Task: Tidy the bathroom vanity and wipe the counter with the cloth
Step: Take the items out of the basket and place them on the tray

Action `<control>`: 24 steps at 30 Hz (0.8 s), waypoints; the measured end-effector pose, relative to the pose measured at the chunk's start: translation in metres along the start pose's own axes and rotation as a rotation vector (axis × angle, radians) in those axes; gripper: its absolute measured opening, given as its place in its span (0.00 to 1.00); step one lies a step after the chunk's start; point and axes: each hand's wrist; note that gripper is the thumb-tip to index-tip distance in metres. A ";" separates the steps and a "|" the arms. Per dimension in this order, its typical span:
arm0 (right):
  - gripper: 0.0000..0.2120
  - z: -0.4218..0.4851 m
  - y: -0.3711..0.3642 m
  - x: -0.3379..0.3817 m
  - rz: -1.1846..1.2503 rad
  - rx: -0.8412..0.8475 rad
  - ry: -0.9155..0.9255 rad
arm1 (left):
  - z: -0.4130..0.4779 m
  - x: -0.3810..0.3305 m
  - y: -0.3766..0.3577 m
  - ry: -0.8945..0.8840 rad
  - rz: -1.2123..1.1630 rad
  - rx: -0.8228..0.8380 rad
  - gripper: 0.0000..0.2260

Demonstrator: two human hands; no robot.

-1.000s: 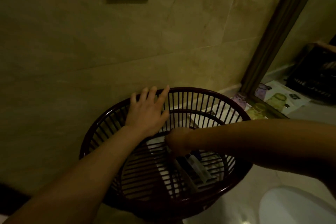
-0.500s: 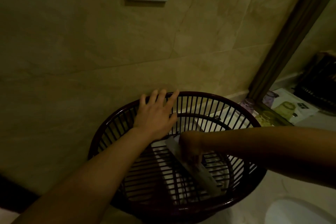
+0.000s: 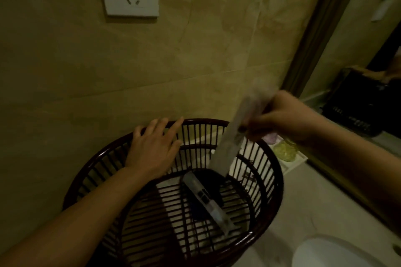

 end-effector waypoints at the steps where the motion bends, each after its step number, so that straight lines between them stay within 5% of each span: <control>1: 0.09 -0.005 0.011 0.001 0.070 -0.069 0.054 | 0.000 -0.001 0.000 0.000 0.011 -0.002 0.27; 5: 0.10 -0.004 0.049 -0.013 0.252 -0.291 0.139 | 0.000 -0.004 0.001 -0.003 0.032 0.005 0.28; 13: 0.06 0.040 0.083 -0.099 0.691 -0.524 -0.043 | -0.003 -0.004 0.002 0.021 0.045 0.022 0.26; 20: 0.02 0.075 0.068 -0.182 0.559 -0.593 -0.184 | -0.002 -0.007 0.005 0.039 0.060 0.035 0.29; 24: 0.10 0.104 0.048 -0.223 0.659 -0.564 -0.271 | -0.003 -0.010 0.006 0.052 0.065 0.038 0.29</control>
Point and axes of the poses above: each hand's wrist, its own z-axis towards the middle knuckle, its own y-axis out of the back of the hand, x = y × z, and after that the axes turned 14 degrees about x, right-handed
